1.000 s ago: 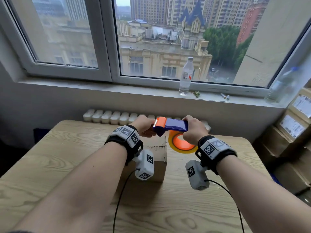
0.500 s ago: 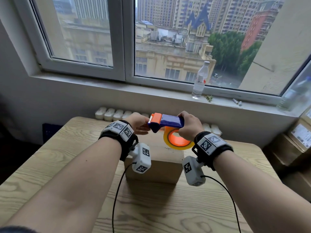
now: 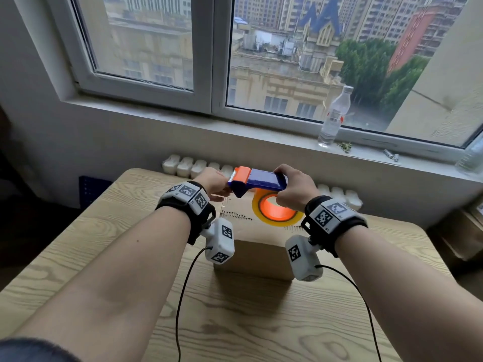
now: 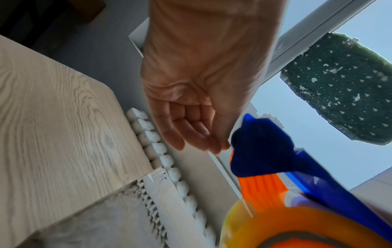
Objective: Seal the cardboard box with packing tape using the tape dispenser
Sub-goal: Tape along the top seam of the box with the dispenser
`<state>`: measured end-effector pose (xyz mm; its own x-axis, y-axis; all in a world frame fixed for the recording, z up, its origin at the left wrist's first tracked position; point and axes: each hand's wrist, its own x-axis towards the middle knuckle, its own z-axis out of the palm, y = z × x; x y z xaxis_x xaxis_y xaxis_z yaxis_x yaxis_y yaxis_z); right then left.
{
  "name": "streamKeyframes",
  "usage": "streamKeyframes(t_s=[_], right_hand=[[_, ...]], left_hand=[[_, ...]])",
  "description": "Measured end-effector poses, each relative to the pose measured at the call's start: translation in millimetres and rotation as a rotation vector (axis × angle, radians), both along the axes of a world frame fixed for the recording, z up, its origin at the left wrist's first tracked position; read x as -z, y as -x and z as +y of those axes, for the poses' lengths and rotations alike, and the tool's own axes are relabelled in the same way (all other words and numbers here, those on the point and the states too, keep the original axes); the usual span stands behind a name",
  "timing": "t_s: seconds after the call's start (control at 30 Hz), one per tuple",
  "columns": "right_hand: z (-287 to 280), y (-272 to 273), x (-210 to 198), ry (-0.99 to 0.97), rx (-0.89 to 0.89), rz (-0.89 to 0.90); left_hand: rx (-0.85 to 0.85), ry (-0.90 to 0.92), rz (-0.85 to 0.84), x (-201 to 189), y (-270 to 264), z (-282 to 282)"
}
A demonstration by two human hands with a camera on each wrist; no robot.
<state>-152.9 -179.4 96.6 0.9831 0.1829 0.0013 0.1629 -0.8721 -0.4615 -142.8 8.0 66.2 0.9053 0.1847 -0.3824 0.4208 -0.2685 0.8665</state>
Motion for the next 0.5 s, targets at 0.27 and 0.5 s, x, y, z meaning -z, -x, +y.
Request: streamKeyframes(t_s=[0.27, 0.5], right_hand=[[10.1, -8.6, -2.6, 0.077, -0.093, 0.021], [3.6, -12.6, -1.5, 0.237, -0.147, -0.013]], left_hand=[[-0.055, -0.07, 0.027, 30.4, -0.2, 32.1], [-0.119, -0.151, 0.085, 68.0, 14.0, 63.9]])
